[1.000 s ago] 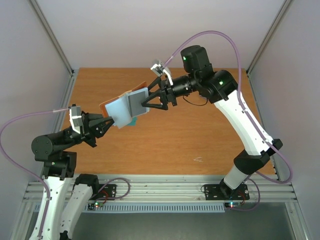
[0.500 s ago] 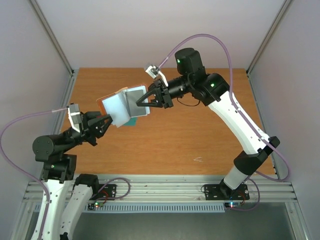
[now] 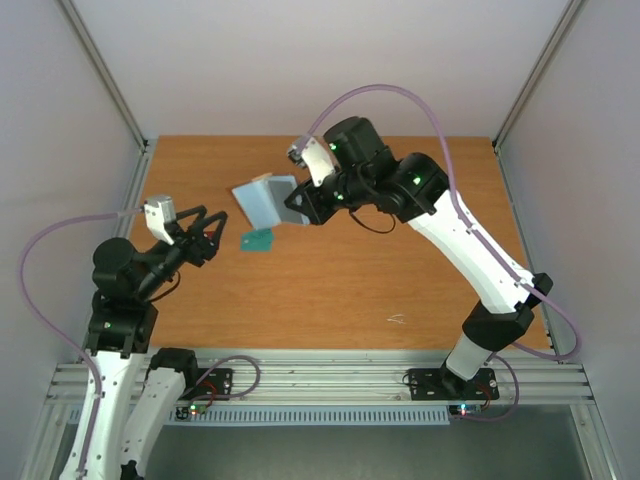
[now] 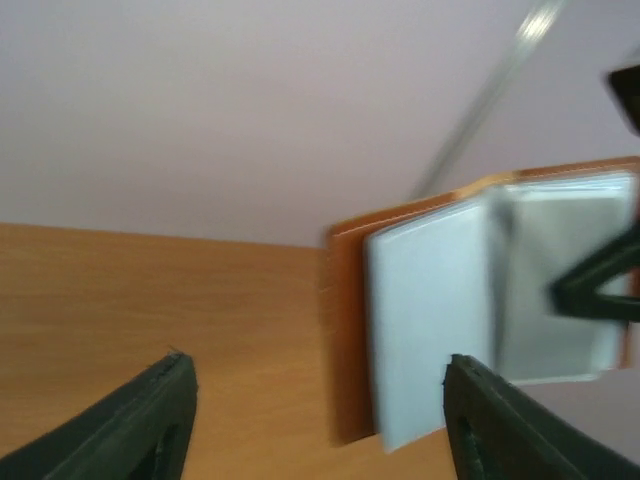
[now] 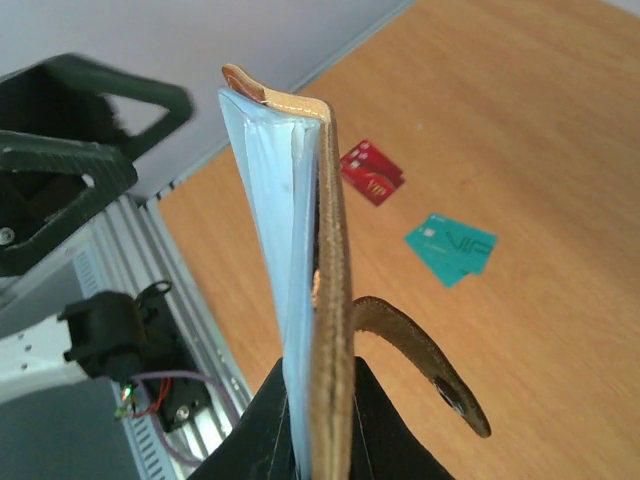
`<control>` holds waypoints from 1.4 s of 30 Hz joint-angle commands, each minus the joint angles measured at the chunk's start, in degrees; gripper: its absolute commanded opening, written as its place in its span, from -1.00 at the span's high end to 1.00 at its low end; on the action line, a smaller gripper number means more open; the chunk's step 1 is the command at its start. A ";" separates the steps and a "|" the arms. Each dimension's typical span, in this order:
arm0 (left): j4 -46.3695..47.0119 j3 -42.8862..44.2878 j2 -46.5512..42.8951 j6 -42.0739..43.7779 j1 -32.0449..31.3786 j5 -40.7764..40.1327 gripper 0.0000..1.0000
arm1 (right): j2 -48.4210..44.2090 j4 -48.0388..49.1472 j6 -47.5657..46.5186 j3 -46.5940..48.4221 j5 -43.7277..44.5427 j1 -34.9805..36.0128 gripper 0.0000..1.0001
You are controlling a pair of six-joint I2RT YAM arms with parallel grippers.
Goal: Take the credit cards out of the card holder
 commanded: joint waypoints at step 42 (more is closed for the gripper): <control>20.60 -5.83 0.10 -0.01 -1.37 28.55 1.00 | -14.15 18.62 -2.73 -17.21 -26.15 -1.05 0.20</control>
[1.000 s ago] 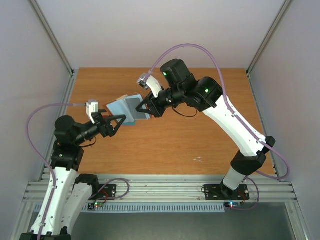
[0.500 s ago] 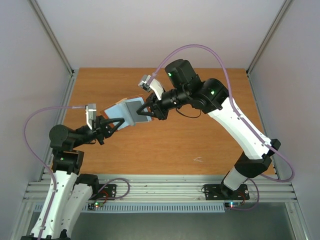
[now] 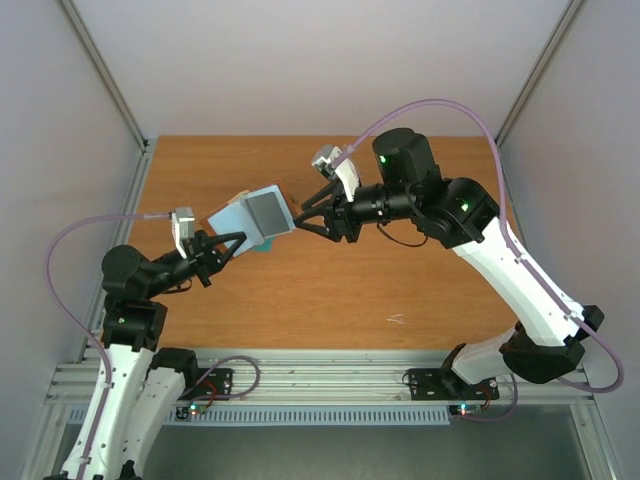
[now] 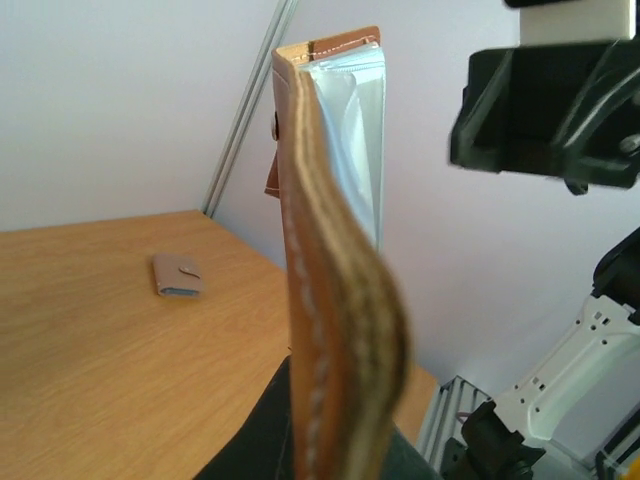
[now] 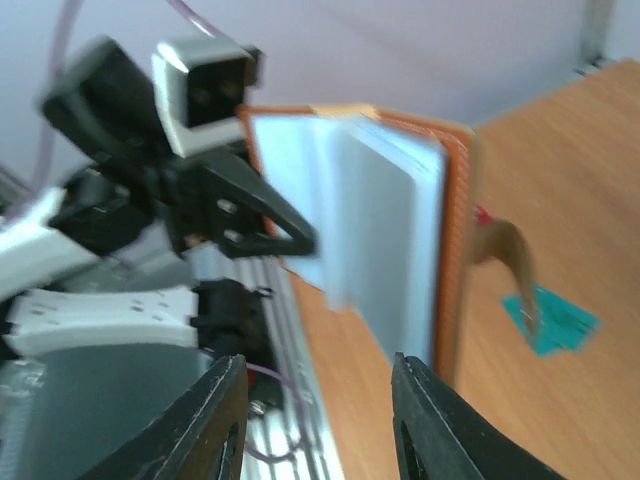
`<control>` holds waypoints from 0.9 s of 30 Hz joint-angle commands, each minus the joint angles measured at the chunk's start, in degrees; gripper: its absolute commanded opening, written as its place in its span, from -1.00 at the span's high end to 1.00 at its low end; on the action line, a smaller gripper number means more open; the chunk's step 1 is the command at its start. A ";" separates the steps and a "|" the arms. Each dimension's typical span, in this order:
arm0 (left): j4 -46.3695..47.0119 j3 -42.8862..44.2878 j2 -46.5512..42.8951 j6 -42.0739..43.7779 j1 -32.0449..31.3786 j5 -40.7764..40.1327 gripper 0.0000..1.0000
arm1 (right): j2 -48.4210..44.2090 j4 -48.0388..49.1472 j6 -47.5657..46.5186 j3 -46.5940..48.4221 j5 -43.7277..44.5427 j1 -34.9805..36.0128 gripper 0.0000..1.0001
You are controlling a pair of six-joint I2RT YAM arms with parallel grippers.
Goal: Take the credit cards out of the card holder
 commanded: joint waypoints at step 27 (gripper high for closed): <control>0.22 3.41 -2.55 9.26 -0.24 2.25 0.99 | 5.53 11.11 6.16 -0.84 -6.49 0.59 0.02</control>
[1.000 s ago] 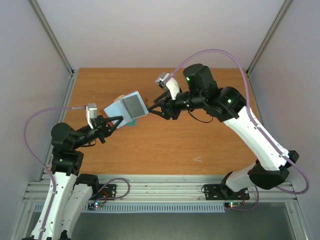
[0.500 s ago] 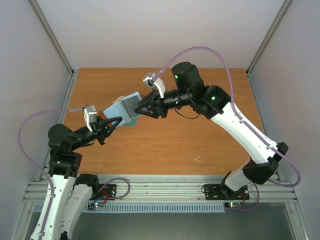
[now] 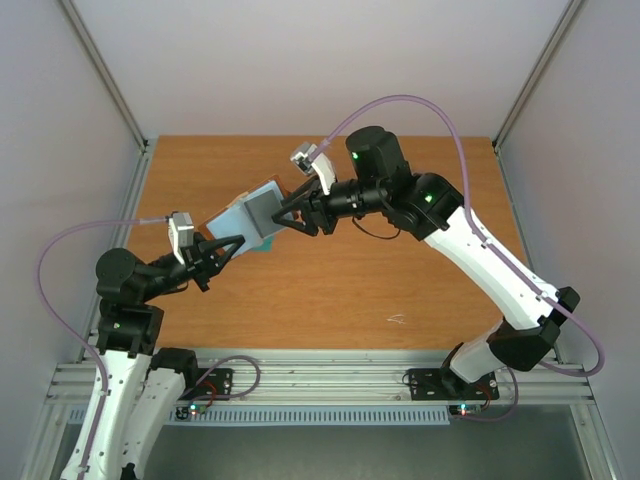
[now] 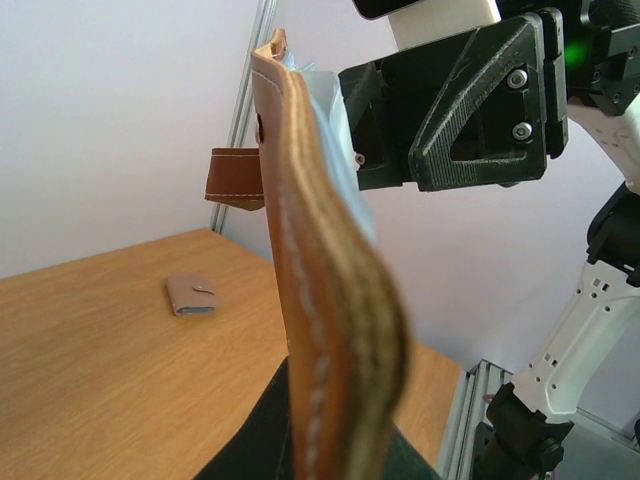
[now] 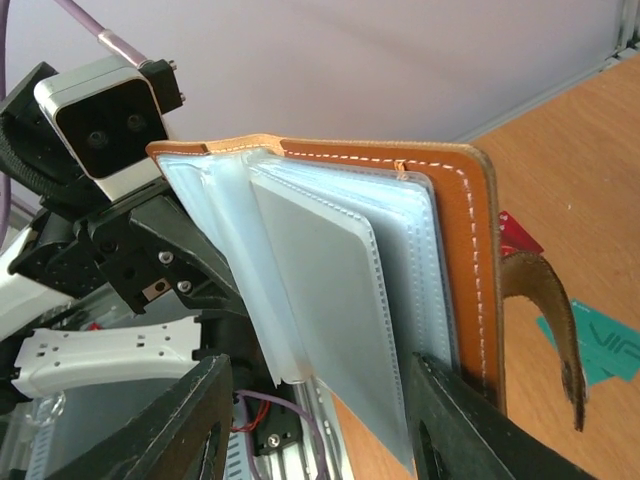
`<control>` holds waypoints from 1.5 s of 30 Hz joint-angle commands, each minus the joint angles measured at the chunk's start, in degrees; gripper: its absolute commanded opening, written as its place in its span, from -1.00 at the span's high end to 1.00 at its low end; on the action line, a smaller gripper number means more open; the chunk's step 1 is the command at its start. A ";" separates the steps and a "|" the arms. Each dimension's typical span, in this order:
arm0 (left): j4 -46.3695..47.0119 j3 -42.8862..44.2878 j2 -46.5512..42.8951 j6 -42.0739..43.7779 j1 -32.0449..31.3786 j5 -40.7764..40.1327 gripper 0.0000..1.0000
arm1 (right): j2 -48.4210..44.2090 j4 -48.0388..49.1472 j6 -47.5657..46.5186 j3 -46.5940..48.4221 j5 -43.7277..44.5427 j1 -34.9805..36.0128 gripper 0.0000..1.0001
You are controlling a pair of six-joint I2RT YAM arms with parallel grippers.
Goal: Take the credit cards out of the card holder
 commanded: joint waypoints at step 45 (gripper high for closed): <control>16.79 -0.12 -0.17 -8.84 -0.25 3.01 1.00 | 5.63 -9.71 -5.80 13.65 3.38 5.20 0.30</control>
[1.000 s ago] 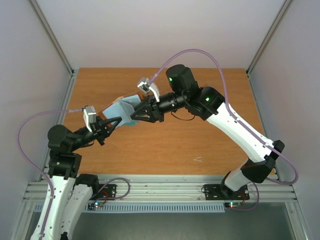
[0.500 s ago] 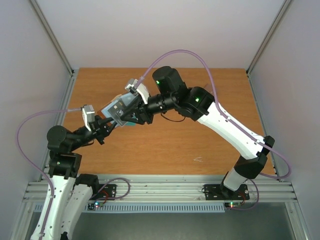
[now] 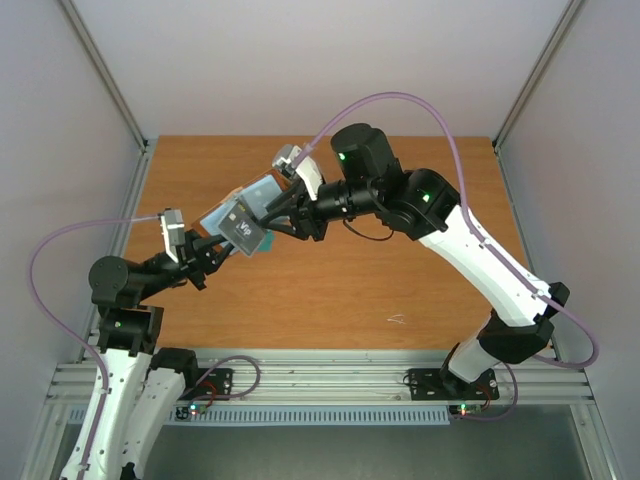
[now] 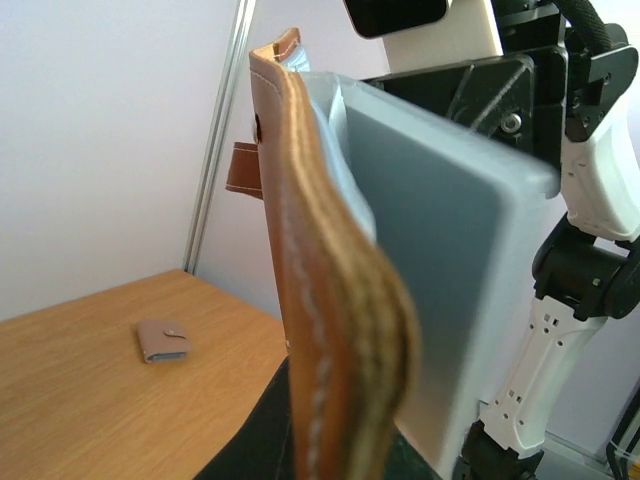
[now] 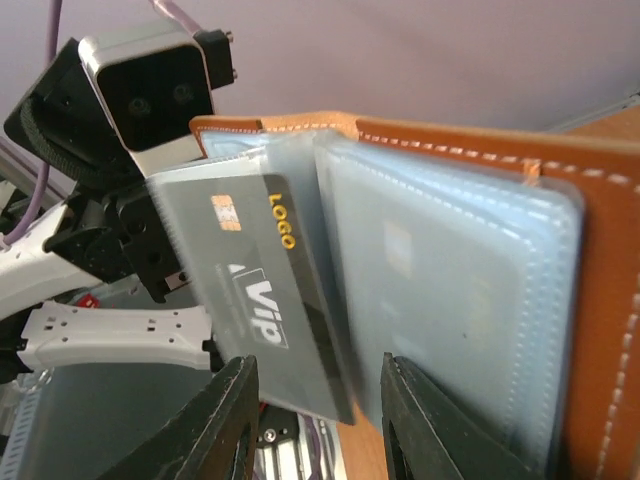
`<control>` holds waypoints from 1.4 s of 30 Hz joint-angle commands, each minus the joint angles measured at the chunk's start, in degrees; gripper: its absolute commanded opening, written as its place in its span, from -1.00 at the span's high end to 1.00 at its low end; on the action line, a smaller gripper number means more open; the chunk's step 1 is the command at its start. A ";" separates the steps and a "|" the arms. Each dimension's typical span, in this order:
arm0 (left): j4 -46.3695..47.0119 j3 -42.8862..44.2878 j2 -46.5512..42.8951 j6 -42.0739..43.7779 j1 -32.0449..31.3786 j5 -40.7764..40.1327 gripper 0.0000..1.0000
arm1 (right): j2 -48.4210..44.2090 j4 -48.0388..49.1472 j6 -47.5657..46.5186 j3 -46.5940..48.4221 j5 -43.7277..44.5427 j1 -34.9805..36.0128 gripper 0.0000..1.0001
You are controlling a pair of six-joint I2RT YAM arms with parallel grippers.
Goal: Take the credit cards out of the card holder
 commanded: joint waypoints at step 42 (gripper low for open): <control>8.77 -0.04 1.44 -10.49 -0.17 2.77 -0.38 | 5.09 -10.99 -5.19 9.14 -9.37 -0.63 0.98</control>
